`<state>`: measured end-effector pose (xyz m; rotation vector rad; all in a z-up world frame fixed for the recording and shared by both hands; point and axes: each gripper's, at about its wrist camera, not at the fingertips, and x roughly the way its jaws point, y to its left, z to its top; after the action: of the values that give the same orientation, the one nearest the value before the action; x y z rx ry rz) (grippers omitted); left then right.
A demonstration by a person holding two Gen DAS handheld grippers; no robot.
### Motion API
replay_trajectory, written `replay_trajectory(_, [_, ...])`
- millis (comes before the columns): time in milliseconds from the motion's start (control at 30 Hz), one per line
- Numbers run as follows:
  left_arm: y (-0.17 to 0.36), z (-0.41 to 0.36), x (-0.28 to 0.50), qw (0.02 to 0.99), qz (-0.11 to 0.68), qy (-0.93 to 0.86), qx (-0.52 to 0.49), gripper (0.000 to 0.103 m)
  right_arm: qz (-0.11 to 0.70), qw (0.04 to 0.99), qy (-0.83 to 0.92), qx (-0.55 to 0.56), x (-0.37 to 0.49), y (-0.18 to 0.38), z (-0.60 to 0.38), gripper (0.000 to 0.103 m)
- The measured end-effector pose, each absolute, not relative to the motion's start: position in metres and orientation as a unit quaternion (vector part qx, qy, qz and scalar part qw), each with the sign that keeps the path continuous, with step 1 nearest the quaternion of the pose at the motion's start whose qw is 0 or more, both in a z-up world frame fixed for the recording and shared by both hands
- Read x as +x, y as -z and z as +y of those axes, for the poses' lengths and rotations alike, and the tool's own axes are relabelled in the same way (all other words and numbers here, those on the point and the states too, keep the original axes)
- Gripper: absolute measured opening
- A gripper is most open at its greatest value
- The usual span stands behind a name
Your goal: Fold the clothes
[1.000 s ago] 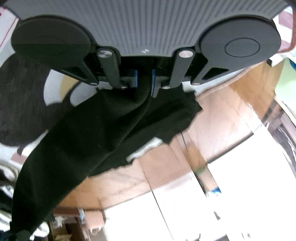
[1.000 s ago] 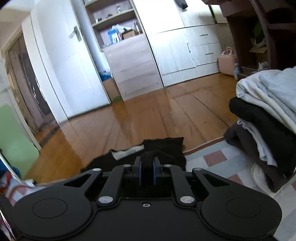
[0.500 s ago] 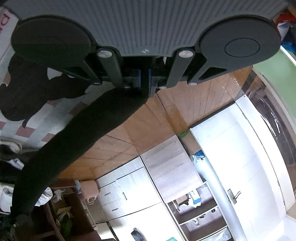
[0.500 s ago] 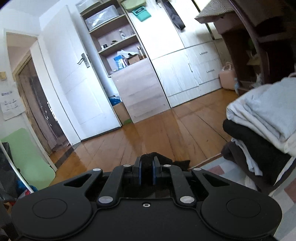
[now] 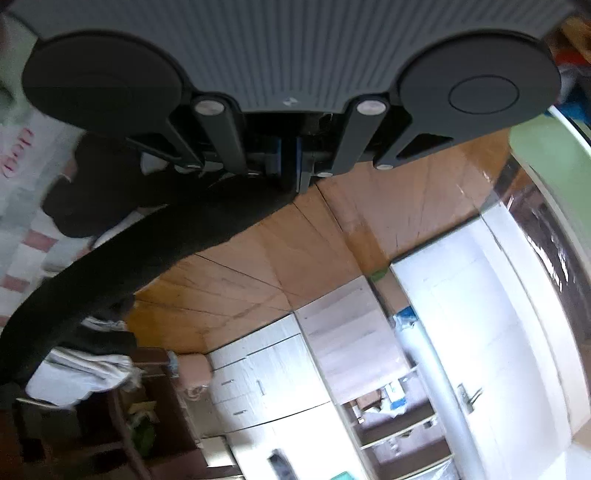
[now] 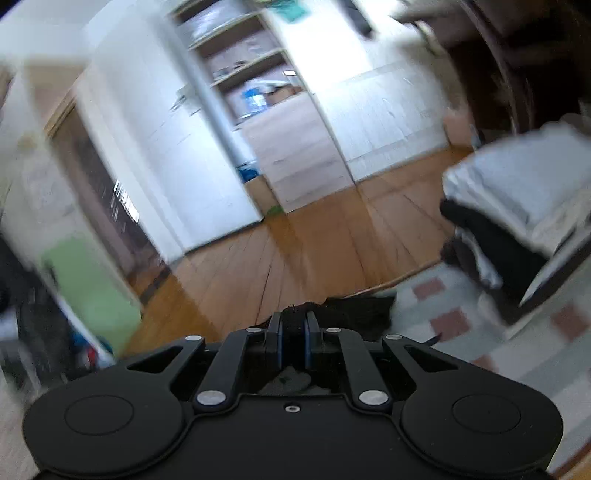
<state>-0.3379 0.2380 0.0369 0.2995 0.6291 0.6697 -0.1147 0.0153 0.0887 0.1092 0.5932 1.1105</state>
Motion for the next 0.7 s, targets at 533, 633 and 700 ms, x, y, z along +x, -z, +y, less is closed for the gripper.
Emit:
replay_trajectory(533, [0.034,0.380,-0.269,0.883,0.421,-0.205,0.030,0.015,0.428,0.770,-0.471,-0.047,0.028,-0.027,0.188,0.013])
replay_trajectory(633, [0.050,0.423,-0.245,0.878,0.434,-0.202,-0.031,0.030,0.477,0.766,-0.429,-0.043,0.074,0.003,0.241,0.020])
replay_trajectory(700, [0.072,0.453,-0.235,0.873,0.426,-0.230,-0.061,0.051,0.484,0.778,-0.398,-0.045,0.102,0.031,0.269,0.037])
